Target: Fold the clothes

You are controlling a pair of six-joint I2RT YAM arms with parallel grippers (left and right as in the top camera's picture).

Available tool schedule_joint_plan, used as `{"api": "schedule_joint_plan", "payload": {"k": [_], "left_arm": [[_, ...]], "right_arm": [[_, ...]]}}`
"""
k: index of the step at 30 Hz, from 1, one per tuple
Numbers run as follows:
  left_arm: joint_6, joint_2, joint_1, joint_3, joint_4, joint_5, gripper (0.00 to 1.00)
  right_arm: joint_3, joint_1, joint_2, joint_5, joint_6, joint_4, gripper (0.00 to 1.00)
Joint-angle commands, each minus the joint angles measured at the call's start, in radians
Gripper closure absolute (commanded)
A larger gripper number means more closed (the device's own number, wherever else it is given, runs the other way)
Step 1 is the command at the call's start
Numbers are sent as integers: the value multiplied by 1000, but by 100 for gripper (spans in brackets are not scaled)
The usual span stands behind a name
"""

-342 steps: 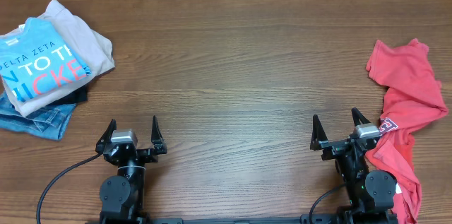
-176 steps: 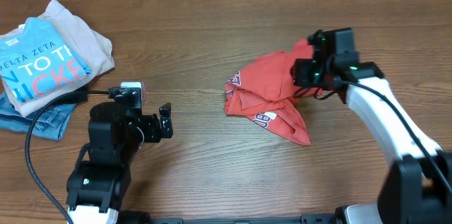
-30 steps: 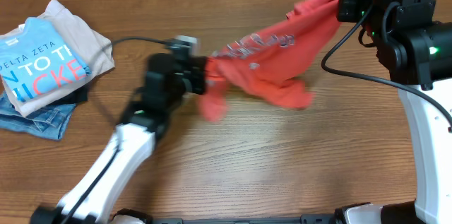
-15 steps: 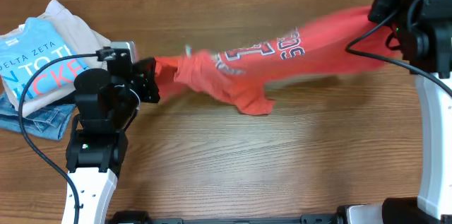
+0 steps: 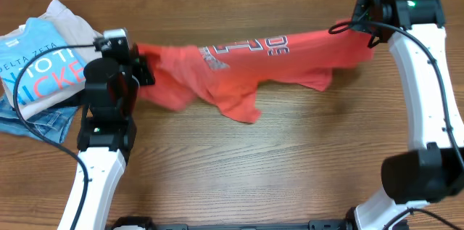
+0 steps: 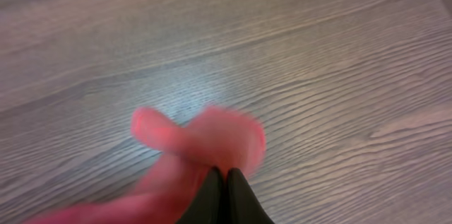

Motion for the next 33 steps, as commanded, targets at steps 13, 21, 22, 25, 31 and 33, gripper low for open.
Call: {"api": "schedule_joint_plan", "payload": {"k": [13, 21, 22, 25, 31, 33], "left_arm": [[-80, 292, 0, 13, -304, -48, 49], [-80, 368, -52, 13, -303, 206, 54], [-80, 368, -71, 13, -303, 214, 53], [-81, 372, -154, 13, -288, 203, 49], [-127, 444, -268, 13, -192, 142, 45], [-130, 487, -285, 13, -138, 148, 44]], "right_arm": [[2, -4, 14, 29, 8, 10, 96], [2, -4, 14, -2, 8, 3, 96], [2, -4, 14, -3, 7, 3, 96], [2, -4, 14, -8, 7, 3, 96], [2, -4, 14, -8, 7, 2, 96], [2, -4, 14, -8, 7, 2, 96]]}}
